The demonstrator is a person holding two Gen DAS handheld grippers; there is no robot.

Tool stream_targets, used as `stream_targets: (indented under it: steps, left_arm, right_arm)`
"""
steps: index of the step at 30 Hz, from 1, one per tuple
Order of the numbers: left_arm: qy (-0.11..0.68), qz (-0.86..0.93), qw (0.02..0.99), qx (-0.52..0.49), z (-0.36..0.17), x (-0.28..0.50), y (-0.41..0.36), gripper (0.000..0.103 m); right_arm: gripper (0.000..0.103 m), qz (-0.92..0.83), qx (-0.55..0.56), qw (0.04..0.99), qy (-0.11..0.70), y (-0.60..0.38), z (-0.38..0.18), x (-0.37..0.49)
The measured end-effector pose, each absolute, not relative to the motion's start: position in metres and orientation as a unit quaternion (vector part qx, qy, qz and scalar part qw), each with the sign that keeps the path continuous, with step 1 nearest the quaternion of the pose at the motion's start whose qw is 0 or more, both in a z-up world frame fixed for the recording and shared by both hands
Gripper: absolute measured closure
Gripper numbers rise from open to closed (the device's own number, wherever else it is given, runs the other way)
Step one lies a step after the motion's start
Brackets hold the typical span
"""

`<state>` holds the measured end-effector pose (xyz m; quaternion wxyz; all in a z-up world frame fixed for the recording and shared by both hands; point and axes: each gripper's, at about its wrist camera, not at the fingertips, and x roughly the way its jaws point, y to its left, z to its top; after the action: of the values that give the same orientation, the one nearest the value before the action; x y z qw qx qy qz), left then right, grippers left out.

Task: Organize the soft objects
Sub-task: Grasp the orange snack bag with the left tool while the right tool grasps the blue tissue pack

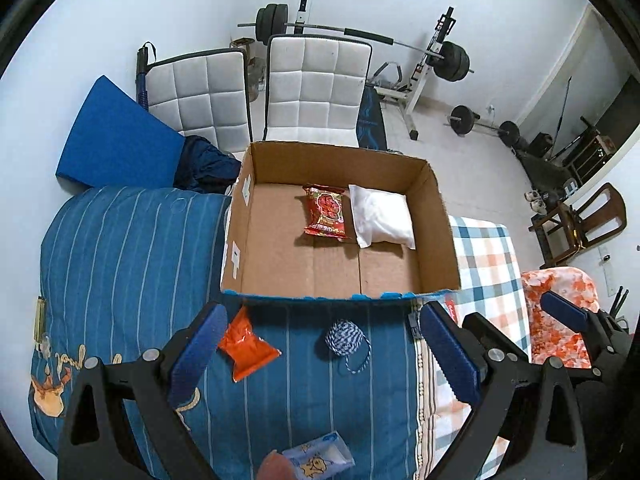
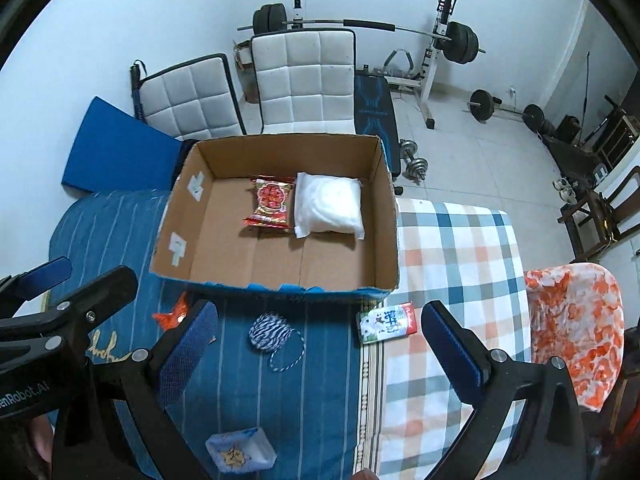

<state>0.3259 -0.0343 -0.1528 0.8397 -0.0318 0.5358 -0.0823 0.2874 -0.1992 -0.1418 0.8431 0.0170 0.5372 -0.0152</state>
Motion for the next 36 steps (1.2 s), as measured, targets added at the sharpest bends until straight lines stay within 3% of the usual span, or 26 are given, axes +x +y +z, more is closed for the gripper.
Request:
stream_targets:
  steps: [8,13,18,27,29,30,33,36]
  left_arm:
    - [0.527,-0.072,0.847,-0.023,-0.150,0.298,-0.018,0.004]
    - [0.549,0.000,0.836,-0.011,-0.192,0.260,0.016,0.004]
    - [0.622,0.058,0.780,-0.007,-0.271,0.222,0.046,0.004]
    - [0.668,0.105,0.736,-0.028,-0.323,0.174,0.079,0.004]
    - [0.670,0.109,0.733,-0.032,-0.326,0.167,0.086,0.004]
    - [0.671,0.111,0.732,-0.032,-0.326,0.165,0.087,0.004]
    - [0.674,0.111,0.730,-0.038,-0.325,0.166,0.091,0.004]
    - [0.677,0.099,0.727,-0.047,-0.324,0.174,0.091,0.004]
  right_arm:
    - [0.000,-0.007,0.065,0.811,0.582,-0.211,-0.170,0.255]
    - [0.000,-0.002,0.161,0.711,0.684,-0.209,-0.272,0.208]
    - [0.000,-0.011,0.299,0.558,0.774,-0.184,-0.386,0.151]
    - [0.000,-0.120,0.459,0.456,0.753,-0.156,-0.460,0.113]
    - [0.009,-0.138,0.450,0.464,0.750,-0.151,-0.465,0.118]
    - [0.025,-0.142,0.440,0.469,0.753,-0.150,-0.465,0.121]
    - [0.036,-0.131,0.394,0.479,0.774,-0.143,-0.460,0.126]
    - [0.040,-0.082,0.294,0.530,0.791,-0.140,-0.446,0.139]
